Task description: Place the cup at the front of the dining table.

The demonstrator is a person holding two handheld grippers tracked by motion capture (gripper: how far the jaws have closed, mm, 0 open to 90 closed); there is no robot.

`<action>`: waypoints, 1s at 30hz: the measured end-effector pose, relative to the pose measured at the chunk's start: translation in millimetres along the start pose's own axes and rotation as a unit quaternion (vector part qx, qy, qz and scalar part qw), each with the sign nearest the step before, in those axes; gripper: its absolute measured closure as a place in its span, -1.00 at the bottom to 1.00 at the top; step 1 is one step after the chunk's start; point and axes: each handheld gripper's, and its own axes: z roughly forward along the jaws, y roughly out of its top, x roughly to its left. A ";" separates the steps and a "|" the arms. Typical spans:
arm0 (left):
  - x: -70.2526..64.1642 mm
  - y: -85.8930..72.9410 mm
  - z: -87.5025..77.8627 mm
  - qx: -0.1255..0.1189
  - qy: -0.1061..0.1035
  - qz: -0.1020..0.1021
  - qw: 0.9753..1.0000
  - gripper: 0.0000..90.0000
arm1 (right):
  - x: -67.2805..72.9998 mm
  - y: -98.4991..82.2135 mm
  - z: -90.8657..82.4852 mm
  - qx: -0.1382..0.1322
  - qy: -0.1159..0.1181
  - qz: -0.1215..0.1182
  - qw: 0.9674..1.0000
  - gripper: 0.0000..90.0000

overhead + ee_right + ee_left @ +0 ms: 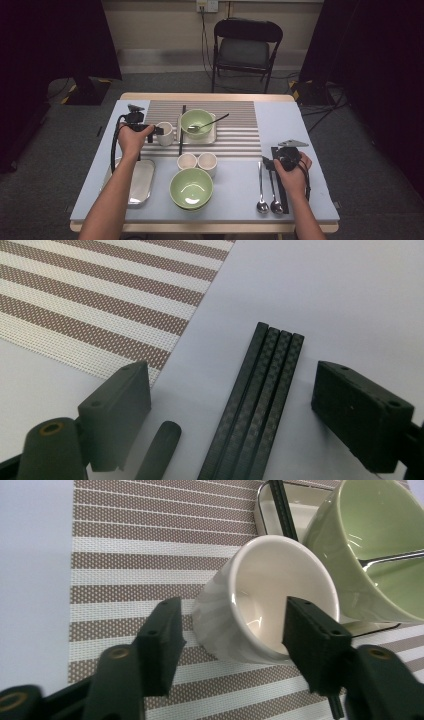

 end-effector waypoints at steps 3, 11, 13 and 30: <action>1.0 -0.6 -1.6 -0.003 0.001 0.002 1.000 -0.24 | 0.0 0.0 0.0 0.000 0.000 0.000 1.000 -0.67; 2.2 -2.5 -6.4 -0.007 -0.016 0.003 1.000 -0.35 | 0.0 0.0 0.0 0.000 0.000 0.000 1.000 -0.67; 2.0 -2.7 -7.3 -0.010 -0.013 0.005 1.000 -0.37 | 0.0 0.0 0.0 0.000 0.000 0.000 1.000 -0.67; 2.4 -10.3 -9.7 0.009 -0.033 0.019 0.999 -0.46 | 0.0 0.0 0.0 0.000 0.000 0.000 1.000 -0.67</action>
